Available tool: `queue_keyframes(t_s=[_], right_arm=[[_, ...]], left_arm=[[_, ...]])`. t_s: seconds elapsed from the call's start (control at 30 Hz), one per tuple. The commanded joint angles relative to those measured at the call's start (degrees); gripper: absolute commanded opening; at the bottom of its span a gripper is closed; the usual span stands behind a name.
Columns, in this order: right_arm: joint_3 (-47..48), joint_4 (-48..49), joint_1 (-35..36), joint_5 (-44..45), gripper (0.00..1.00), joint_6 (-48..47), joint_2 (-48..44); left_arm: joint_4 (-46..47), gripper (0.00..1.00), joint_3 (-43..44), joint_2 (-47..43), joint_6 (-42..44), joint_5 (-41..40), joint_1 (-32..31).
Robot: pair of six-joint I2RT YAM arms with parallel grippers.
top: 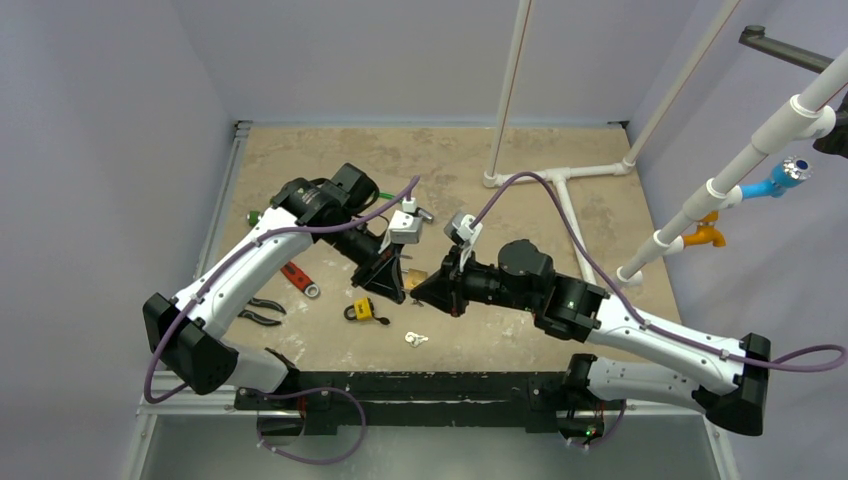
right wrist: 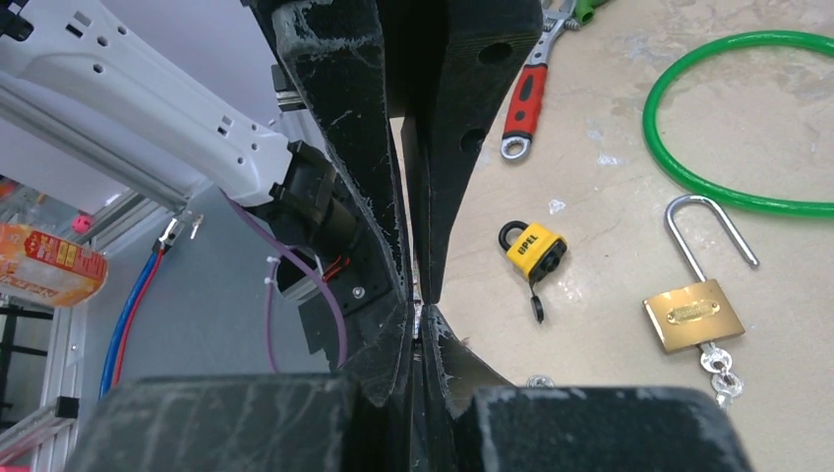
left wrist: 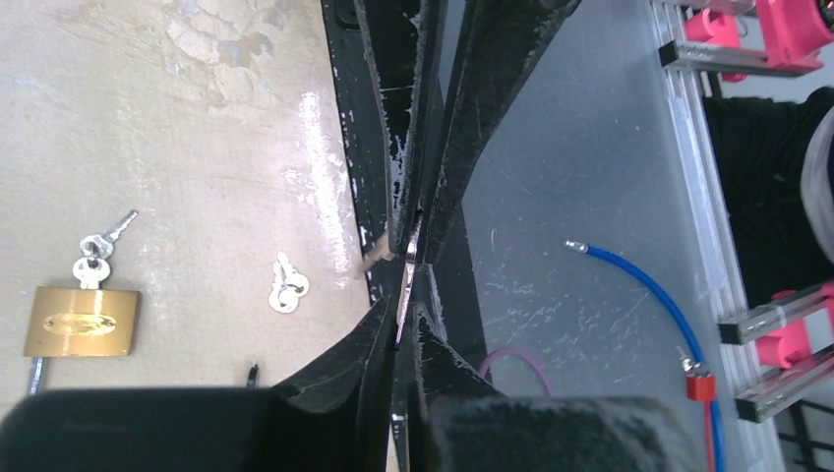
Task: Unlock with the key
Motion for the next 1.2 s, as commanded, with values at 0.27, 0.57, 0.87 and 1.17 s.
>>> queue_keyframes(t_s=[0.27, 0.57, 0.87, 1.17], right_arm=[[-3.68, -1.48, -2.13, 6.93, 0.00, 1.82, -6.50], [-7.61, -6.26, -2.69, 17.80, 0.00, 7.68, -9.63], [-8.87, -5.75, -2.75, 22.33, 0.00, 11.09, -12.84], [-8.07, -7.37, -2.86, 25.29, 0.00, 12.37, -15.33]], left_arm=[[10.01, 0.99, 3.94, 1.13, -6.05, -8.09, 4.04], [16.31, 1.00, 18.25, 20.13, 1.79, -29.62, 8.24], [26.93, 1.00, 25.89, 36.48, 14.04, -32.85, 10.34], [20.24, 0.92, 40.70, 51.09, 24.45, -32.40, 11.06]])
